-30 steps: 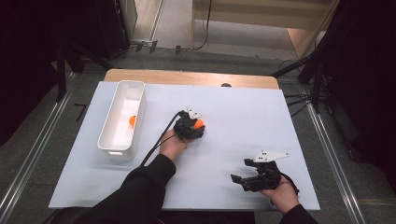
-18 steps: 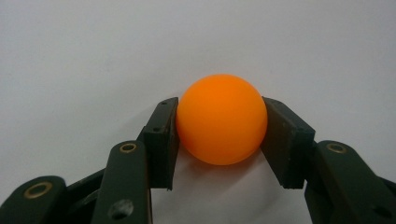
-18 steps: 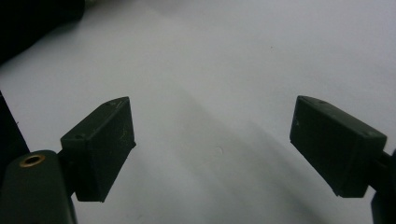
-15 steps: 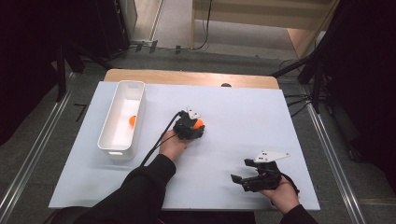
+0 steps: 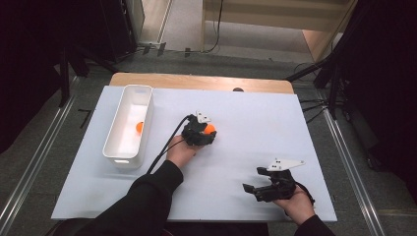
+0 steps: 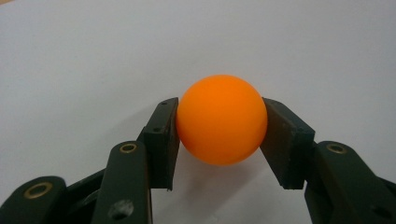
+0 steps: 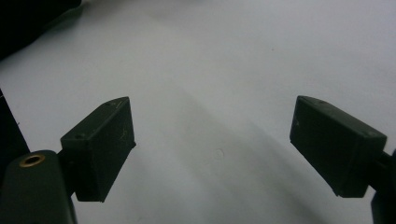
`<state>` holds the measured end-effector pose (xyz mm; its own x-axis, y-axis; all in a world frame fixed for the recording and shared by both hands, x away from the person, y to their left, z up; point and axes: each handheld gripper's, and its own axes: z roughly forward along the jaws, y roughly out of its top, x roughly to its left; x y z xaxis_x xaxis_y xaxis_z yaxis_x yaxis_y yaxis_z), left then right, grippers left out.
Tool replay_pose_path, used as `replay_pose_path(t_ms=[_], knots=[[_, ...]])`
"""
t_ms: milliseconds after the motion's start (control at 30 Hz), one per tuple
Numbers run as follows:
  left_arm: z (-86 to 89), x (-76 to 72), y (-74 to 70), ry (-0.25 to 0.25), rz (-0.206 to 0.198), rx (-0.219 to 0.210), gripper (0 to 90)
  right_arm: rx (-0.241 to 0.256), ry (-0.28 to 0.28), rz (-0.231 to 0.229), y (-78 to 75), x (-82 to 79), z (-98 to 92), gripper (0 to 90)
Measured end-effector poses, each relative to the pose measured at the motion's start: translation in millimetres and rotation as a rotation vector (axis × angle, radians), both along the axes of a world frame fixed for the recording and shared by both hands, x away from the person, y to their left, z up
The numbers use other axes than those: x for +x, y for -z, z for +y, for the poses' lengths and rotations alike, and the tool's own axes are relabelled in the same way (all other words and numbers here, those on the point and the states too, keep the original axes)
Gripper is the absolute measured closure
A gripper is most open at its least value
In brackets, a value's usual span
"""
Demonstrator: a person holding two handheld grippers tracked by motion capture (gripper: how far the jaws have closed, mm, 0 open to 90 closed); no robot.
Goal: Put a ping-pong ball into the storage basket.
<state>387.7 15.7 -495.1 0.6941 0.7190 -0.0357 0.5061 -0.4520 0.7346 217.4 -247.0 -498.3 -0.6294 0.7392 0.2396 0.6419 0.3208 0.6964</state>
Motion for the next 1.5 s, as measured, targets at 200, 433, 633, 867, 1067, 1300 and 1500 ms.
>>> replay_pose_path(t_ms=[200,433,633,867,1067,1300,1500], knots=[[2.0,-1.9,-19.4,0.045,0.021,-0.02,50.5,-0.001,0.002,0.0,-0.1,-0.1,0.0,12.4],[6.4,-4.9,-34.1,0.071,0.031,-0.034,50.5,0.003,0.007,0.004,-0.3,-0.5,-0.3,12.4],[14.5,-7.3,-43.9,0.094,0.048,-0.051,50.5,0.0,0.005,-0.002,-0.3,-0.1,-0.5,12.4],[17.6,-9.9,-46.1,0.122,0.061,-0.049,50.5,0.0,0.001,-0.008,-0.6,0.1,0.5,12.4],[18.7,-11.5,-47.6,0.131,0.068,-0.052,50.5,0.001,0.002,-0.006,-0.7,0.2,0.5,12.4],[23.7,-12.0,-55.0,0.133,0.07,-0.061,50.6,0.002,0.003,-0.003,-0.3,0.4,0.7,12.4],[27.9,-13.2,-63.4,0.143,0.082,-0.067,50.5,0.002,0.0,-0.006,-0.2,0.8,0.4,12.4]])
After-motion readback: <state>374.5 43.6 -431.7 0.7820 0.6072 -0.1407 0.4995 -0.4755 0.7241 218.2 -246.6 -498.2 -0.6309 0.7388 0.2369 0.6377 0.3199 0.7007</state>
